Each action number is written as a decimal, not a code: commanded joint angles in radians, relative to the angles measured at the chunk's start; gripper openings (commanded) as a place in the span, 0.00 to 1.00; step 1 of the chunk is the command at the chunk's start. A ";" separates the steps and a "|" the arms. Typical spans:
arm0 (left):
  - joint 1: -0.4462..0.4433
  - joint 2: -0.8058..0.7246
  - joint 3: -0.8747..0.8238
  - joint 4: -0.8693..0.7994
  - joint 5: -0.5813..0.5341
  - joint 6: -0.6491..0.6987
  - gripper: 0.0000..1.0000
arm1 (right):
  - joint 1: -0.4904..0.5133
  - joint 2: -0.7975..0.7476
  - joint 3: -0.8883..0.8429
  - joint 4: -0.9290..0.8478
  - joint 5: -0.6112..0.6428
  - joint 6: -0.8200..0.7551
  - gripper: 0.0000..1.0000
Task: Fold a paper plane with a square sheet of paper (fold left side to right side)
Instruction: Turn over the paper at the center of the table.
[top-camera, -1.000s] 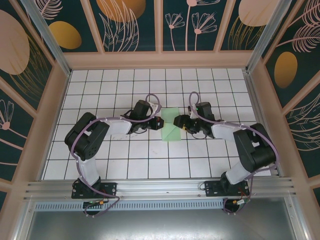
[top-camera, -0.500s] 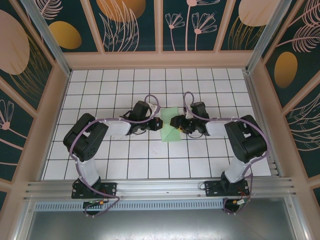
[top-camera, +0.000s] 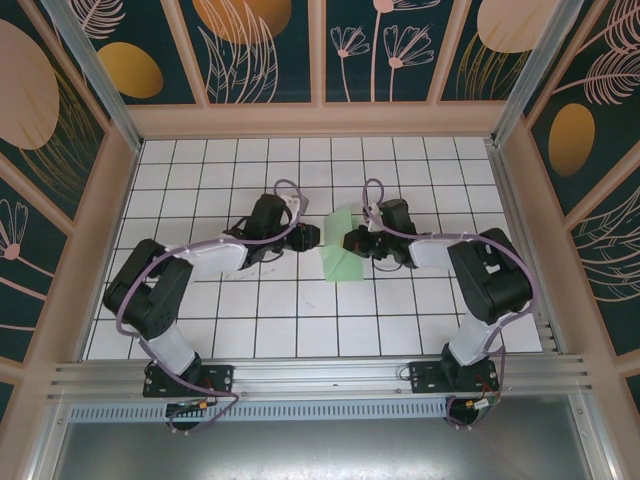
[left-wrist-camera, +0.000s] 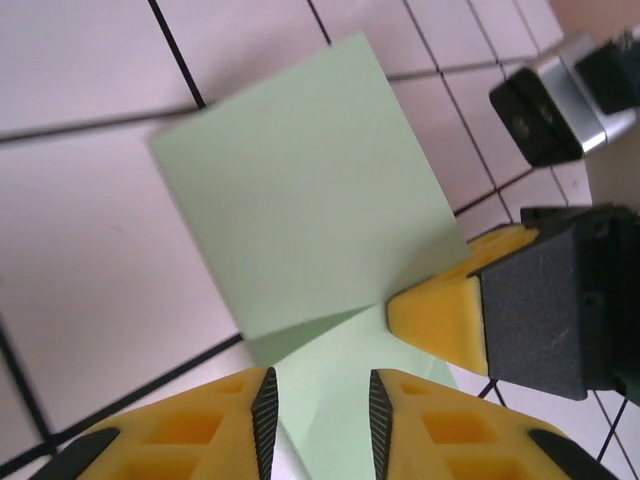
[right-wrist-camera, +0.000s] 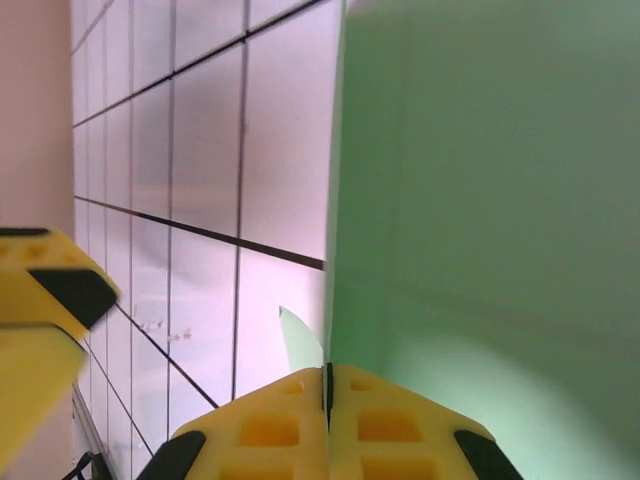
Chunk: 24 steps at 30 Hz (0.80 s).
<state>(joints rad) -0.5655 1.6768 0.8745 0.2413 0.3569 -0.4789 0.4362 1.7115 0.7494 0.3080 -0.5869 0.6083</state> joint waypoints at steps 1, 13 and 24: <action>0.025 -0.089 -0.022 -0.033 -0.042 0.008 0.38 | -0.033 -0.097 0.020 0.017 -0.052 -0.076 0.00; 0.029 -0.442 -0.170 0.269 0.125 -0.149 0.98 | -0.149 -0.376 0.107 0.087 -0.366 -0.030 0.00; 0.027 -0.382 -0.149 0.621 0.413 -0.389 0.99 | -0.091 -0.429 0.214 0.215 -0.445 0.118 0.00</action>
<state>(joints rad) -0.5358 1.2732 0.7124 0.6964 0.6674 -0.7765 0.3202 1.3022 0.9222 0.4557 -0.9874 0.6880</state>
